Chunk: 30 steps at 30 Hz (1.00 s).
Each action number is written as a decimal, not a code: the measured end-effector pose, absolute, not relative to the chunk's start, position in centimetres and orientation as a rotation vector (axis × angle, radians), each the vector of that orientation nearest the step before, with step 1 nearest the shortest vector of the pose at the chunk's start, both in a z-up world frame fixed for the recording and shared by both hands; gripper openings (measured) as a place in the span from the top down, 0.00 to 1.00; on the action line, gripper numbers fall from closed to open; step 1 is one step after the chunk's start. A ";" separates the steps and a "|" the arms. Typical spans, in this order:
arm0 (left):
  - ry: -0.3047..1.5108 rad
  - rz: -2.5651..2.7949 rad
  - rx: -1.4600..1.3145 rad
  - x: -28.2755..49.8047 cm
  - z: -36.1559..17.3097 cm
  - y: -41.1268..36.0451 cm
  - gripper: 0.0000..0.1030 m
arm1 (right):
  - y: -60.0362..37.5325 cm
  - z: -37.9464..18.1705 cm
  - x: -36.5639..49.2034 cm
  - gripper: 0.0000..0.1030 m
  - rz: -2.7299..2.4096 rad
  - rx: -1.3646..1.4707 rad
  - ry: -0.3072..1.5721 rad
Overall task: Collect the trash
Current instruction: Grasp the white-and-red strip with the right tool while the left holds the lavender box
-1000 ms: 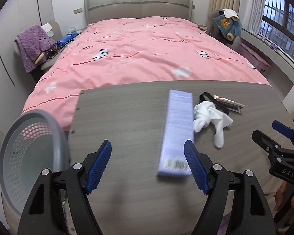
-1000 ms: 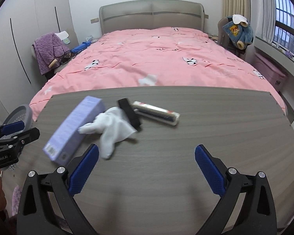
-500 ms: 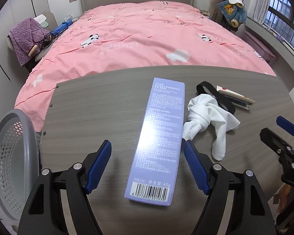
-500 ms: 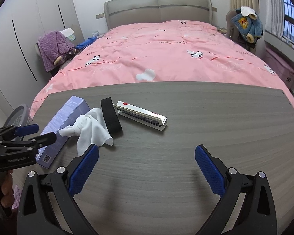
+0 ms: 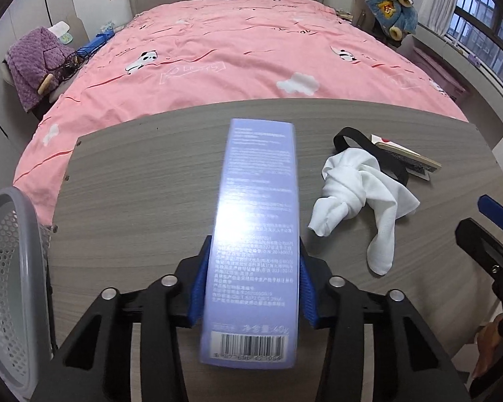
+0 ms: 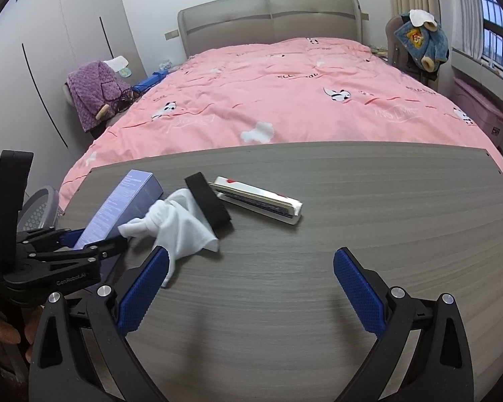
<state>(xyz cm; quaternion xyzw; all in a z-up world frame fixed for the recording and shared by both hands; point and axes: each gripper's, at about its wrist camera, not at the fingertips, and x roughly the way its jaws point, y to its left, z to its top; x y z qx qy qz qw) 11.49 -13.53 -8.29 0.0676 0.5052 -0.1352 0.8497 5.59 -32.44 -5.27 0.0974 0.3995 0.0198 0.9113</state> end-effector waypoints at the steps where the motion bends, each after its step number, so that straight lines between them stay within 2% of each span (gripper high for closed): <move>1: 1.062 -0.284 0.138 11.5 -8.2 -13.3 0.58 | -32.2 -5.2 5.6 0.06 0.044 0.202 0.821; 11: 0.965 -0.211 0.117 10.2 -5.2 -9.7 0.59 | -29.1 -4.5 7.3 0.09 0.077 0.167 0.805; 23: 0.930 -0.178 0.058 9.3 -2.9 -6.7 0.58 | -34.4 -6.1 11.1 0.13 0.015 -0.033 0.882; 27: 0.929 -0.176 0.060 9.3 -2.7 -7.2 0.58 | -35.5 -7.1 12.6 0.22 0.041 -0.043 0.922; 30: 0.929 -0.176 0.066 9.2 -2.5 -7.5 0.58 | -35.0 -7.6 13.5 0.23 0.067 -0.080 0.935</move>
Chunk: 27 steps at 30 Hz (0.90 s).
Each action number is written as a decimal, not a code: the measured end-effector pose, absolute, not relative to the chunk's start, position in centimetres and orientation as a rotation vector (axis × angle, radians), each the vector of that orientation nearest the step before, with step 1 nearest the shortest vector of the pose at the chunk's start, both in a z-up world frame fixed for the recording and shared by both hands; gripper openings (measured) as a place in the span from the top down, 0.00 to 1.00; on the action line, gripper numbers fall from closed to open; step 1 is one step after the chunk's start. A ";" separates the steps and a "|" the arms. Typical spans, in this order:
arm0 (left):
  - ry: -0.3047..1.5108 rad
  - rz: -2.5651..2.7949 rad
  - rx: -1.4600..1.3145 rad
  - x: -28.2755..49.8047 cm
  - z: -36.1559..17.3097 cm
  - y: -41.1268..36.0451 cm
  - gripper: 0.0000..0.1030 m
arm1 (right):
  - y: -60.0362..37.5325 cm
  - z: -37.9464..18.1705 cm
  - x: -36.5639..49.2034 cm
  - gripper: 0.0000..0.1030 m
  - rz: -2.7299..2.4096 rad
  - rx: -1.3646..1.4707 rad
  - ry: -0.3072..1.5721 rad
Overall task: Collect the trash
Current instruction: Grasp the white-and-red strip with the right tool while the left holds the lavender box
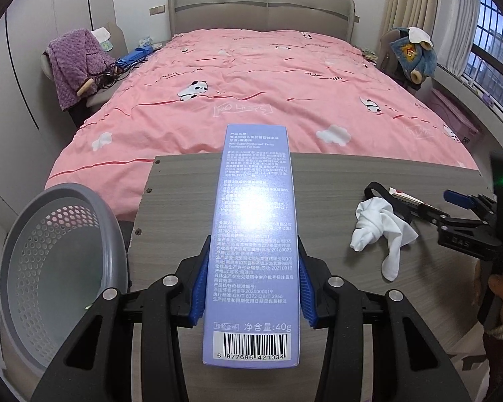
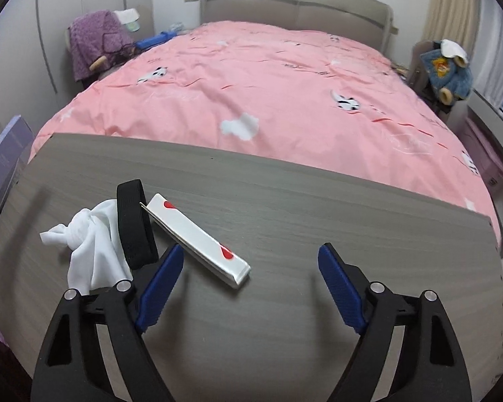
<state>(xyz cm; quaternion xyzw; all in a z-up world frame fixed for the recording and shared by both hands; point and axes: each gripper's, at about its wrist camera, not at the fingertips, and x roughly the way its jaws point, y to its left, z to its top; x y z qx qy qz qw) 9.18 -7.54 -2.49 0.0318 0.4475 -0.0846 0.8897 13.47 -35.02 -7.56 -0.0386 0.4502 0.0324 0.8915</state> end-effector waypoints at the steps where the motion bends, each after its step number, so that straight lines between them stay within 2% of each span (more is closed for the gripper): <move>1: 0.930 -0.176 0.068 9.2 -2.5 -7.6 0.58 | -34.7 -7.8 13.8 0.24 0.080 -0.100 0.944; 7: 0.934 -0.172 0.073 9.4 -2.5 -7.7 0.58 | -33.3 -8.2 14.5 0.32 0.141 -0.142 0.959; 13: 0.935 -0.171 0.073 9.5 -2.5 -7.7 0.58 | -32.4 -8.0 14.8 0.64 0.189 -0.109 0.964; 15: 0.936 -0.172 0.071 9.5 -2.5 -7.7 0.58 | -32.2 -7.9 14.6 0.84 0.187 -0.092 0.964; 27: 0.911 -0.188 0.054 8.6 -2.0 -7.2 0.58 | -34.3 -6.3 10.3 0.85 0.076 0.141 0.907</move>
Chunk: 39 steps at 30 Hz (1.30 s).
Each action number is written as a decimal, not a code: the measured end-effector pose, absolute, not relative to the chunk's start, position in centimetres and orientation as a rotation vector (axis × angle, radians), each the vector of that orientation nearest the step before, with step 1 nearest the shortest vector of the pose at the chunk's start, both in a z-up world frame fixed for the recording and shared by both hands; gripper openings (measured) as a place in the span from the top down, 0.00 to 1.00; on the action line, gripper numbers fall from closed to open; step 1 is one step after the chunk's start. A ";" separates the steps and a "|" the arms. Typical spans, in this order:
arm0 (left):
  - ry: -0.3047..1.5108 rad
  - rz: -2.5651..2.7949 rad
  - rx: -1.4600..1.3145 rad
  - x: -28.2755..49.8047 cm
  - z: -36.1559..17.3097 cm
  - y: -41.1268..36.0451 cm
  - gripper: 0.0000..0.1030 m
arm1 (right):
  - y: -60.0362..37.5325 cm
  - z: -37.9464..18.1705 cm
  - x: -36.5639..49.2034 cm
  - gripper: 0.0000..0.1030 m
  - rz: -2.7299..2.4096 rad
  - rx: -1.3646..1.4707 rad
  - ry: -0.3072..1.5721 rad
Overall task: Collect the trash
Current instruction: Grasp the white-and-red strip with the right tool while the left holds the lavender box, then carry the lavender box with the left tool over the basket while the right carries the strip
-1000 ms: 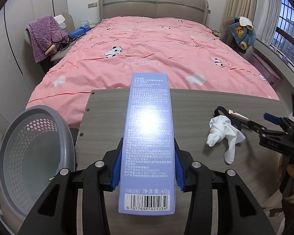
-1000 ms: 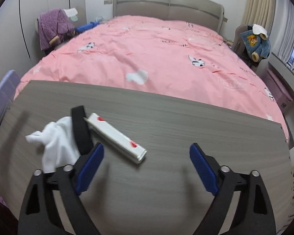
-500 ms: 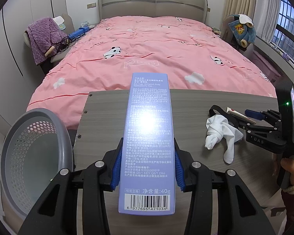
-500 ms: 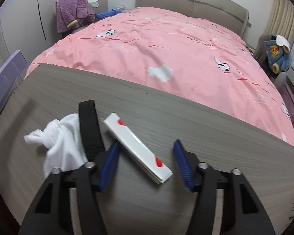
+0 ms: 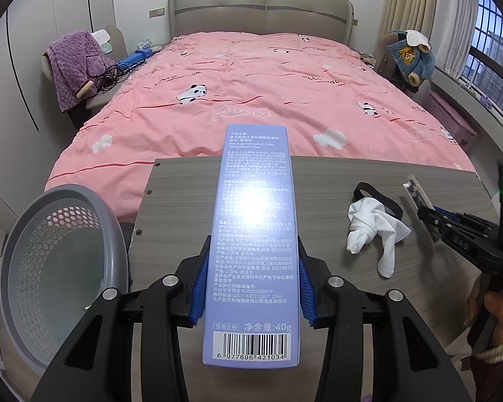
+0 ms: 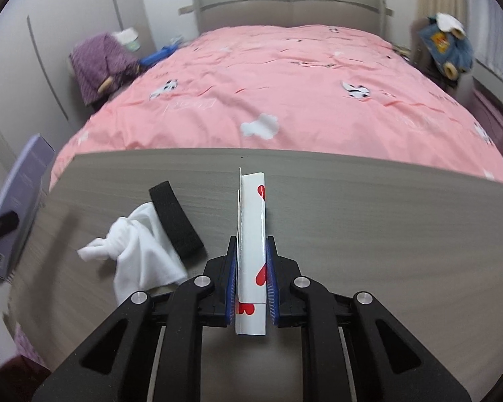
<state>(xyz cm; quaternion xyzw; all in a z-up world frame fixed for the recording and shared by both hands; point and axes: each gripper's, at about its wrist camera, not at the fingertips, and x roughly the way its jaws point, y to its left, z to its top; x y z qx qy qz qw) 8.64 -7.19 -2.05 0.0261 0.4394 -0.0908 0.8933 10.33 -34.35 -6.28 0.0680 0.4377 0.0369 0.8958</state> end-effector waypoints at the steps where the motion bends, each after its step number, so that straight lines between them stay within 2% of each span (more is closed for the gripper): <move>1: 0.908 -0.190 0.052 8.4 -1.9 -7.0 0.58 | -34.3 -6.0 9.8 0.85 0.066 0.148 0.901; 14: 0.840 -0.131 0.023 6.1 -0.5 -2.2 0.58 | -27.1 -2.7 6.4 0.85 0.102 0.194 0.842; 39: 0.871 0.184 -0.099 3.0 -2.4 16.8 0.58 | -2.3 -0.6 8.2 0.85 0.495 -0.005 0.812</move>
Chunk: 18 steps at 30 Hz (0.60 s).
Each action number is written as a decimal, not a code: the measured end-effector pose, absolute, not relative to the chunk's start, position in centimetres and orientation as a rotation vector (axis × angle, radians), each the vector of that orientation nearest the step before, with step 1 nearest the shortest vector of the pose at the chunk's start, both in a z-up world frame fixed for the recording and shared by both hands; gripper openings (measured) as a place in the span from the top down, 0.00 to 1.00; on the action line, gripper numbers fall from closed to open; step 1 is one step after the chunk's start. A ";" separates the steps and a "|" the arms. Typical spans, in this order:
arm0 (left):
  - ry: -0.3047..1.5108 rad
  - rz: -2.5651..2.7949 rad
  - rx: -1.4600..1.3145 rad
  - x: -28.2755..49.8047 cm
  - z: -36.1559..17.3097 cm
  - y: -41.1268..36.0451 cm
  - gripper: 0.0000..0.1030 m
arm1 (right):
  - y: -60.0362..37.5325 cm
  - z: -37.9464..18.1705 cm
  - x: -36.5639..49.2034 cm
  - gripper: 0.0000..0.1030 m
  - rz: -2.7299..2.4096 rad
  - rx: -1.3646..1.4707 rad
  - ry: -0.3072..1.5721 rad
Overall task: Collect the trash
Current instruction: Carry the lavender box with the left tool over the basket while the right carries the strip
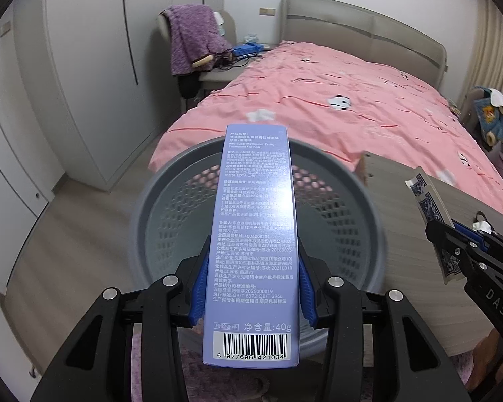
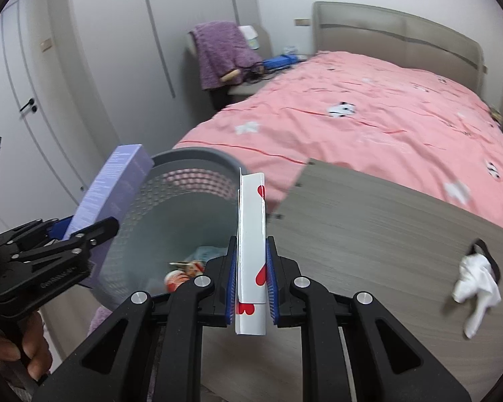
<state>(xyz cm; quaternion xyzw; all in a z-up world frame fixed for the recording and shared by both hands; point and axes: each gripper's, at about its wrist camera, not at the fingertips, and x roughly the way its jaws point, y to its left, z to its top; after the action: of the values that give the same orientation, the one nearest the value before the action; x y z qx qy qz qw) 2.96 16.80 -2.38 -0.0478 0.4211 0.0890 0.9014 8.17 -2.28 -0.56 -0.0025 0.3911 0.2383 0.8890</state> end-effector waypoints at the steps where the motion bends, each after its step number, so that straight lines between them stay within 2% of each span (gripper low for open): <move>1: 0.873 0.189 -0.104 3.0 -2.5 17.3 0.58 | -1.8 -0.6 8.2 0.85 0.502 -0.008 0.814; 18: 0.894 0.192 -0.131 4.7 -3.8 20.4 0.58 | 4.5 -1.6 10.8 0.84 0.577 -0.061 0.860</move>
<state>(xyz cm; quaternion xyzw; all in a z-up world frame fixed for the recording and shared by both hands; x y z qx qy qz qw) 4.65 20.39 -3.76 -0.0634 0.4312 0.0926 0.8953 10.83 4.49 -1.55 -0.0292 0.4110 0.2759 0.8684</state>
